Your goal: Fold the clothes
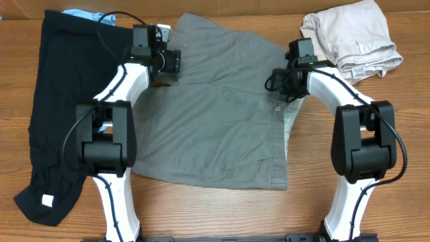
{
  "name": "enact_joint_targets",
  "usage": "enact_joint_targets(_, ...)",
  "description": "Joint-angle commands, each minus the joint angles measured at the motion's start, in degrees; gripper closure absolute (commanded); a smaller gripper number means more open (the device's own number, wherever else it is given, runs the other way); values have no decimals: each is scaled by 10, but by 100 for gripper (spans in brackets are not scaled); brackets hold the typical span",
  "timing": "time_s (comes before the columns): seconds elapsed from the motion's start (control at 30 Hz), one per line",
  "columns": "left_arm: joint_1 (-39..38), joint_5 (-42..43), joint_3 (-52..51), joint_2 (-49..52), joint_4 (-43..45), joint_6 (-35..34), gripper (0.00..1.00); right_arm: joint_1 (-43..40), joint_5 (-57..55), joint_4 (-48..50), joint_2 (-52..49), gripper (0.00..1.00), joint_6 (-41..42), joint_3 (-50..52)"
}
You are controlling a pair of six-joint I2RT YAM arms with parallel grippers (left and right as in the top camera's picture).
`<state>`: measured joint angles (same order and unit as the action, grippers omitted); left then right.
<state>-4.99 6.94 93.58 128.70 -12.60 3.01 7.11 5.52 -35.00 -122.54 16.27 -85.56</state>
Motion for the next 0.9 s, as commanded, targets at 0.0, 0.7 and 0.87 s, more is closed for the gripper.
enact_joint_targets(0.0, -12, 32, 8, 32, 18, -2, 27, -4, 12, -30, -27, 38, -2, 3)
enact_joint_targets(0.7, 20, -91, 7, 62, -100, -70, 28, -4, -35, 32, -49, 40, 2, 4)
enact_joint_targets(0.87, 23, -94, 7, 62, -164, -94, 27, -4, -35, 68, -92, 42, 2, 4)
